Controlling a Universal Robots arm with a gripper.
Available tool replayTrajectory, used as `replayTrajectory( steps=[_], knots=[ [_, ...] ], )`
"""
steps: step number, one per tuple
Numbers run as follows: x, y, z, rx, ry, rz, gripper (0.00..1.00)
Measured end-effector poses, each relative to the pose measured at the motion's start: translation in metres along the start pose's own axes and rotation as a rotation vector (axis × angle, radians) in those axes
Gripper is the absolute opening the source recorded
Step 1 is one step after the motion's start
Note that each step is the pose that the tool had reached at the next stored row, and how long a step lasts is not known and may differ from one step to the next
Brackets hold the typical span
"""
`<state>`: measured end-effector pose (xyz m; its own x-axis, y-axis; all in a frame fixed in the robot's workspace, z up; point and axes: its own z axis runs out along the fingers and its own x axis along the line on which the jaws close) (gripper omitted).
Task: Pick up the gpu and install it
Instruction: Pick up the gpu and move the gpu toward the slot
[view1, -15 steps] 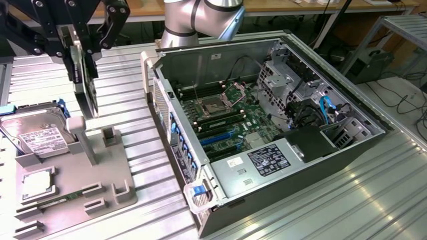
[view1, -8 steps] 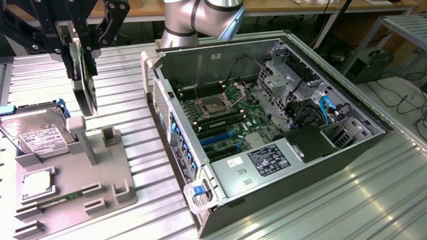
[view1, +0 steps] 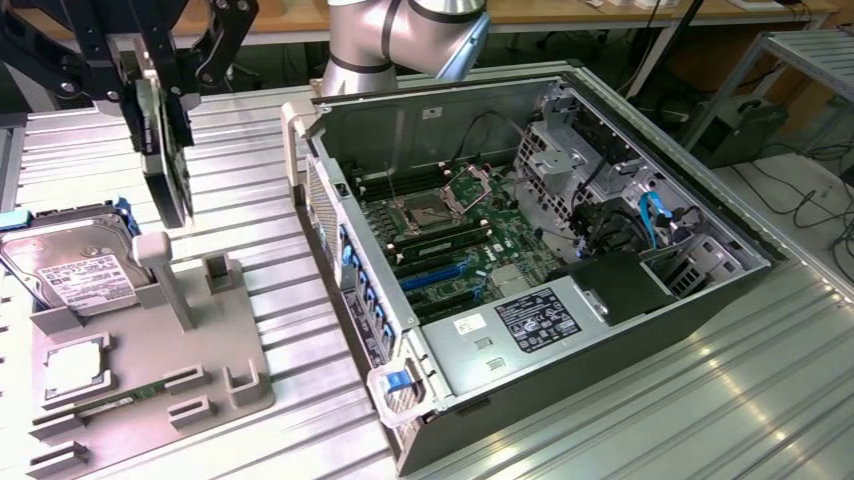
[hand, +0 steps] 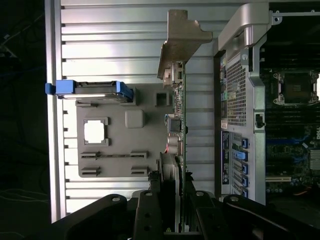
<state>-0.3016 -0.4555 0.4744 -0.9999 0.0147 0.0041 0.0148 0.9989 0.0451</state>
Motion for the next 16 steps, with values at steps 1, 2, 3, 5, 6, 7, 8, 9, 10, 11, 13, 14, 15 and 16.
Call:
replayTrajectory(
  steps=[1, 2, 3, 5, 6, 7, 8, 9, 10, 11, 13, 14, 15, 16],
  knots=[
    [0.0, 0.0, -0.0003, 0.0, 0.0, 0.0, 0.27],
    [0.0, 0.0, -0.0005, 0.0, -0.0001, 0.0, 0.27],
    [0.0, 0.0, -0.0009, 0.0, 0.0, 0.0, 0.27],
    [0.0, 0.0001, -0.0023, 0.0, 0.0, 0.0, 0.27],
    [0.0, 0.0001, -0.003, 0.0, 0.0, 0.0, 0.27],
    [0.0, 0.0002, -0.0036, 0.0, 0.0, 0.0, 0.27],
    [0.0, 0.0002, -0.0042, 0.0, 0.0, 0.0, 0.27],
    [0.0, 0.0002, -0.0048, 0.0001, 0.0, 0.0, 0.27],
    [0.0, 0.0002, -0.0054, 0.0001, 0.0, 0.0, 0.27],
    [0.0, 0.0003, -0.0058, 0.0001, 0.0, 0.0, 0.27],
    [0.0, 0.0003, -0.0067, 0.0002, 0.0, 0.0, 0.27],
    [0.0, 0.0003, -0.0074, 0.0002, -0.0001, 0.0, 0.27],
    [0.0, 0.0004, -0.008, 0.0002, 0.0, 0.0, 0.27],
    [0.0, 0.0004, -0.0084, 0.0002, -0.0001, 0.0, 0.27]
  ],
)
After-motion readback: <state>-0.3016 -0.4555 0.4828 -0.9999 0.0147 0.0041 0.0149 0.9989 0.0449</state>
